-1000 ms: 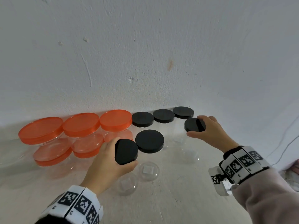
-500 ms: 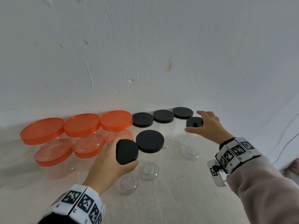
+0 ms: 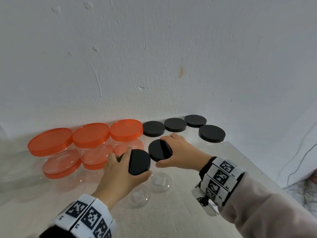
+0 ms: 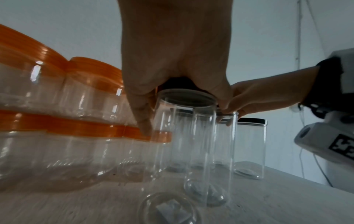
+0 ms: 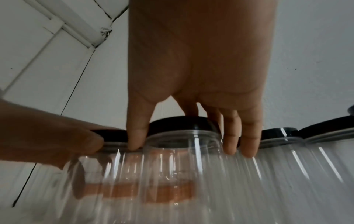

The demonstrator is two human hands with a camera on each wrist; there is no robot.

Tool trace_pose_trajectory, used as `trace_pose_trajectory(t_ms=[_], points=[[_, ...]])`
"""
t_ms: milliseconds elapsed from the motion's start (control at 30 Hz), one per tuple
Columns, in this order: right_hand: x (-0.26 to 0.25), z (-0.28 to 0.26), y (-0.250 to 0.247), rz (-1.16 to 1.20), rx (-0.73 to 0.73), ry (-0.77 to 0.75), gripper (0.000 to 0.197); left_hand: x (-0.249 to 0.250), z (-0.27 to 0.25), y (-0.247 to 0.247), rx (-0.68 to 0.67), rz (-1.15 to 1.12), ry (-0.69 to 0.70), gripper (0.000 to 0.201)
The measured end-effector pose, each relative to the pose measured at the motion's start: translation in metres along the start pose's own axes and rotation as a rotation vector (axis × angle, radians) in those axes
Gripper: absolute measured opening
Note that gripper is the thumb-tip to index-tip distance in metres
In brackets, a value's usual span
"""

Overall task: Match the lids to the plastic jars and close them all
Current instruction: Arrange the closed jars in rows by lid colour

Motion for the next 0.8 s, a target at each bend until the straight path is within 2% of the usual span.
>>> trace_pose_trajectory(t_ms=[133, 300, 400, 800], points=[[0.019, -0.010, -0.017, -0.069, 0.108, 0.060, 0.072, 0.017, 0.006, 0.003, -0.021, 0.016, 0.000, 0.085], [0.049, -0.018, -0.034, -0.162, 0.212, 0.147, 0.073, 0.046, 0.027, 0.013, 0.000, -0.056, 0.046, 0.091], [0.059, -0.017, -0.038, -0.214, 0.253, 0.164, 0.070, 0.059, 0.044, 0.021, -0.007, -0.111, 0.064, 0.087], [0.076, -0.004, -0.036, -0.175, 0.223, 0.150, 0.069, 0.067, 0.059, 0.032, 0.020, -0.142, 0.060, 0.083]])
Point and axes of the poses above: each hand's wrist, its own z-axis towards the middle knuckle, its own y-axis out of the palm, x = y × z, the point moved 5 cm from there along z, towards the middle knuckle, and after that the axes turned 4 degrees about -x, right-handed, at the moved point
